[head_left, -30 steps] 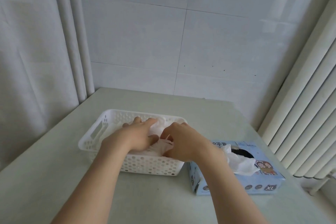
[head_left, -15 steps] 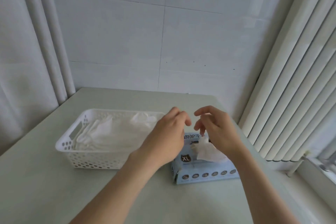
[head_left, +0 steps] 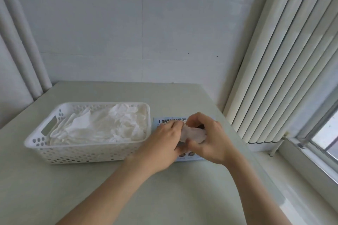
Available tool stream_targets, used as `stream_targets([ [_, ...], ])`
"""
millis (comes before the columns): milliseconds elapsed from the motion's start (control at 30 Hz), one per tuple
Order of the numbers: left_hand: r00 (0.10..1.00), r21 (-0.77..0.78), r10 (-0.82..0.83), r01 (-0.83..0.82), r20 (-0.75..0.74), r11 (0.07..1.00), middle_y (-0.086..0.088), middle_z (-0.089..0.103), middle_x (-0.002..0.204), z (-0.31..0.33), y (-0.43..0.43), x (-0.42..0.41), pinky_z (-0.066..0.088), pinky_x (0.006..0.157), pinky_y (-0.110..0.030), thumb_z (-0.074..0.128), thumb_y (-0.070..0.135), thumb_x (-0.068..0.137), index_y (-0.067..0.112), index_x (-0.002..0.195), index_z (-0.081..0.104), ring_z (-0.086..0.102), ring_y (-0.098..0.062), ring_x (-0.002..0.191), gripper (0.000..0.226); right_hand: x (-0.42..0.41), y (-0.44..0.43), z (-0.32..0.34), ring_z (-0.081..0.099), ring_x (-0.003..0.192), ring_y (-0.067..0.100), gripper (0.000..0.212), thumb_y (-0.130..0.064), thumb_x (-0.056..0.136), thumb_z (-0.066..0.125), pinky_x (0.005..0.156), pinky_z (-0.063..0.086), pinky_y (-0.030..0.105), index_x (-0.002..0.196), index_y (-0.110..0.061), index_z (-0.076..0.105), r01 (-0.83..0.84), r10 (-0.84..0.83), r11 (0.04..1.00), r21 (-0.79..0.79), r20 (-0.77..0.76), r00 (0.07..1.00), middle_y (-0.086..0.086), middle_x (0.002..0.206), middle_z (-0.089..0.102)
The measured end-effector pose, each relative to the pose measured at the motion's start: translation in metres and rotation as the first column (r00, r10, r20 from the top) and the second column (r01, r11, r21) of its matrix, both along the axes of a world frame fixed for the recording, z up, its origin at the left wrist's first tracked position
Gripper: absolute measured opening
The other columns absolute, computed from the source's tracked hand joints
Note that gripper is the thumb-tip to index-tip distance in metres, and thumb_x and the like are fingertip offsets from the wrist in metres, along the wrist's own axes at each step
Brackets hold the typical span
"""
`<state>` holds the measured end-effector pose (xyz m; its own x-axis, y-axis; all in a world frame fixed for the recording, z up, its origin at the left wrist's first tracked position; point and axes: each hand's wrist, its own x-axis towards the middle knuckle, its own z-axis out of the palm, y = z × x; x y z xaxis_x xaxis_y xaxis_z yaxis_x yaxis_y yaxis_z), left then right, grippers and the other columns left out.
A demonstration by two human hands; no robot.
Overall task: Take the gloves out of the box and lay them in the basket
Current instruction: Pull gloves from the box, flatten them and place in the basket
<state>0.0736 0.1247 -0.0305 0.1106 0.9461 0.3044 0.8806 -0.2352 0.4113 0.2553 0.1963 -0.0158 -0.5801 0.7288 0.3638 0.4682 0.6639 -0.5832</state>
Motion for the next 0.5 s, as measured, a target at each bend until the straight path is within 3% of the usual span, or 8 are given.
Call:
stream_targets([
  [67,0.999,0.011,0.014,-0.014,0.038,1.0,0.001,0.053,0.137,-0.003,0.001,0.002,0.046,0.099,-0.036,0.067,0.035,0.098,0.021,0.144,0.042,0.051,-0.023,0.125,0.054,0.002,0.002,-0.004,0.062,0.098,0.008,0.037,-0.029,0.069,0.075,0.079,0.047,0.019,0.102,-0.038,0.062,0.024,-0.024,0.999,0.029,-0.004,1.0,-0.015,0.101,0.062],
  [167,0.996,0.005,0.037,-0.037,0.077,0.999,0.003,0.044,0.154,-0.01,0.001,0.007,0.042,0.111,-0.04,0.064,0.036,0.1,0.026,0.157,0.026,0.043,-0.025,0.138,0.07,-0.002,0.004,-0.01,0.063,0.096,0.006,0.024,-0.022,0.076,0.076,0.081,0.045,0.015,0.091,-0.039,0.071,0.062,-0.062,0.996,0.061,-0.015,0.998,-0.016,0.102,0.063],
  [267,0.995,0.058,0.053,-0.058,0.086,0.997,0.006,0.041,0.158,-0.013,-0.001,0.01,0.033,0.117,-0.03,0.059,0.043,0.101,0.025,0.161,0.022,0.041,-0.022,0.141,0.073,-0.008,0.007,-0.016,0.066,0.092,0.006,0.015,-0.017,0.087,0.075,0.079,0.046,0.017,0.087,-0.031,0.077,0.103,-0.097,0.992,0.074,-0.078,0.992,-0.015,0.096,0.068],
  [333,0.995,0.096,0.063,-0.07,0.075,0.993,0.003,0.04,0.16,-0.013,-0.003,0.012,0.03,0.117,-0.028,0.056,0.042,0.103,0.02,0.163,0.019,0.04,-0.019,0.143,0.074,-0.011,0.007,-0.014,0.068,0.094,0.006,0.012,-0.018,0.092,0.075,0.078,0.046,0.015,0.089,-0.029,0.078,0.148,-0.14,0.988,0.033,-0.186,0.973,-0.014,0.096,0.07],
  [433,0.99,0.121,0.075,-0.09,0.119,0.989,0.0,0.039,0.159,-0.015,-0.002,0.012,0.04,0.113,-0.035,0.057,0.042,0.103,0.02,0.162,0.013,0.045,-0.022,0.14,0.076,-0.014,0.005,-0.008,0.069,0.099,0.006,0.014,-0.018,0.096,0.073,0.076,0.045,0.011,0.09,-0.028,0.08,0.212,-0.233,0.972,-0.097,-0.379,0.895,-0.013,0.098,0.075],
  [500,0.986,0.135,0.061,-0.083,0.154,0.987,0.002,0.045,0.154,-0.016,-0.002,0.012,0.045,0.107,-0.038,0.061,0.04,0.102,0.023,0.157,0.019,0.051,-0.023,0.134,0.072,-0.014,0.005,-0.005,0.071,0.092,0.007,0.013,-0.02,0.099,0.071,0.073,0.05,0.019,0.09,-0.025,0.08,0.221,-0.295,0.953,-0.205,-0.485,0.823,-0.01,0.094,0.077],
])
